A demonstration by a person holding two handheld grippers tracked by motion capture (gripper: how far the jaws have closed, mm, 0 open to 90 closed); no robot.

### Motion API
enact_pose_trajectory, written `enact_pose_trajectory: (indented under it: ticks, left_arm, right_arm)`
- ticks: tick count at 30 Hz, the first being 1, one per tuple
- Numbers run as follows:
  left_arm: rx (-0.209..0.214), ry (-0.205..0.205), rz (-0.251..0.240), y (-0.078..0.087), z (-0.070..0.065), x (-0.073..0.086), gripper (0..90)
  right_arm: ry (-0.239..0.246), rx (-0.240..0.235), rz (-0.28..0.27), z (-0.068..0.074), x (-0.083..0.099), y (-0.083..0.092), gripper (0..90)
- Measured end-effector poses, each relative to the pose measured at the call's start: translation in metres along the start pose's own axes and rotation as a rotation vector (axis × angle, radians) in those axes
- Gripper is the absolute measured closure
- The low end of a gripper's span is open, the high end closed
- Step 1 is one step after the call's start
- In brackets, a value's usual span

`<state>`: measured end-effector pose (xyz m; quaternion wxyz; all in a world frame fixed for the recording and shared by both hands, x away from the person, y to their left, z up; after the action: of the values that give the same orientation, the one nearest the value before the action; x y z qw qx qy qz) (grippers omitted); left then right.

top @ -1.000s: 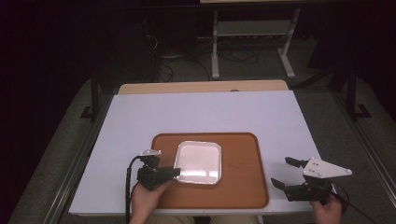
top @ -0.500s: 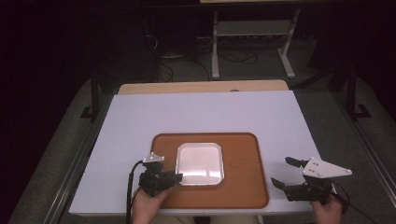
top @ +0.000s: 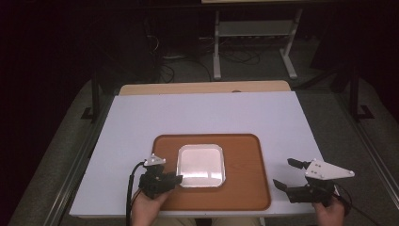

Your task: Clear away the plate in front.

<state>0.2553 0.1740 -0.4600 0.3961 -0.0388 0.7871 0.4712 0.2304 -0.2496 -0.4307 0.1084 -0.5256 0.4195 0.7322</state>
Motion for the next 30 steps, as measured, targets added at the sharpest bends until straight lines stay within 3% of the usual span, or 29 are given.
enact_pose_trajectory:
  ticks: [6,15,21,30]
  left_arm:
    - [-0.016,-0.039,-0.023,0.005,0.003,-0.006,61.5]
    - [-0.001,-0.081,-0.07,0.015,0.014,-0.013,58.3]
    - [-0.018,-0.137,-0.1,0.026,0.021,-0.015,54.2]
    - [-0.023,-0.151,-0.153,0.04,0.035,-0.01,48.3]
  right_arm:
    - [0.0,0.002,0.003,0.0,0.0,0.0,13.0]
    - [-0.005,0.009,0.008,-0.001,0.001,-0.001,13.0]
    - [-0.005,0.014,0.013,-0.002,0.001,-0.001,13.0]
    - [-0.005,0.019,0.023,-0.001,0.001,-0.002,13.0]
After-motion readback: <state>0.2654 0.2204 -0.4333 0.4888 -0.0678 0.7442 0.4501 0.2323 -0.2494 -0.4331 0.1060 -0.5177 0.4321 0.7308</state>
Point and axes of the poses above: each handheld gripper's, and its own axes: y roughly backward along the jaws, x roughly out of its underside, z roughly to its left, the point moved 3 cm from there along -y, roughly forward along the jaws, and after that the axes turned 7 degrees about -y, right-handed, at the moved point
